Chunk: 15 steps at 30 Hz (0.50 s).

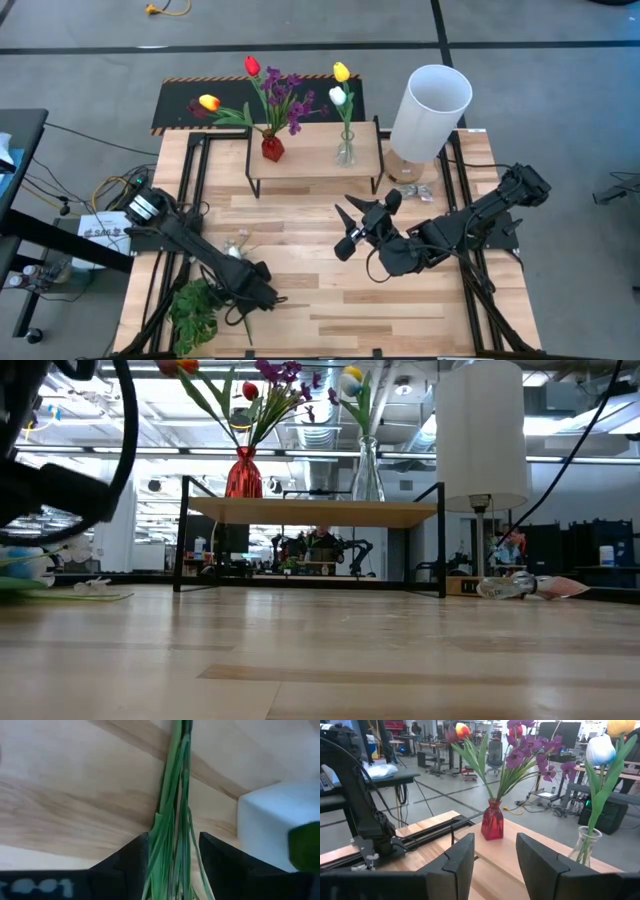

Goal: Pick and place flowers into a vace then onto a shelf
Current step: Put the white flowers into the transparent vase on the shelf

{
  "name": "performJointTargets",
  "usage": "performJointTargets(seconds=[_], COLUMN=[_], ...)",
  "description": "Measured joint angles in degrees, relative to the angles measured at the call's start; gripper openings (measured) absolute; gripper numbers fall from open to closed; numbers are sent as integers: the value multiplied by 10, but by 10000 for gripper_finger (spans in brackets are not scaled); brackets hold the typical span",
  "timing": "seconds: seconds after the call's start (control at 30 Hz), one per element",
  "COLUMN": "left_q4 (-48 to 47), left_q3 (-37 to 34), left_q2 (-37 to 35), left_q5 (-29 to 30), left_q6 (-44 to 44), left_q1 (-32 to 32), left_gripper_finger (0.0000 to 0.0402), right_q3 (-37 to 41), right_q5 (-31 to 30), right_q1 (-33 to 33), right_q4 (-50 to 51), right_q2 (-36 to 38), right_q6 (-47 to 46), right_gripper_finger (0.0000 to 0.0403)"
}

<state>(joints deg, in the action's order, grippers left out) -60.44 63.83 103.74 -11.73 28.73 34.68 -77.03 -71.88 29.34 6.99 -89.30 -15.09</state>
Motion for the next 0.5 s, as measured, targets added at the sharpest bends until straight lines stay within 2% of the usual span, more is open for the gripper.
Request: performJointTargets(seconds=[0.3, 0.5], left_q4=[20, 23], left_q3=[0, 0], left_q2=[13, 13], left_q5=[17, 20], left_q6=[1, 15], left_q1=[0, 0], left_gripper_finger=[156, 93], right_q3=[0, 0], right_q5=[0, 0], right_q1=[0, 0], right_q4=[7, 16], right_q2=[0, 0], right_q6=[0, 0], right_gripper_finger=[133, 132])
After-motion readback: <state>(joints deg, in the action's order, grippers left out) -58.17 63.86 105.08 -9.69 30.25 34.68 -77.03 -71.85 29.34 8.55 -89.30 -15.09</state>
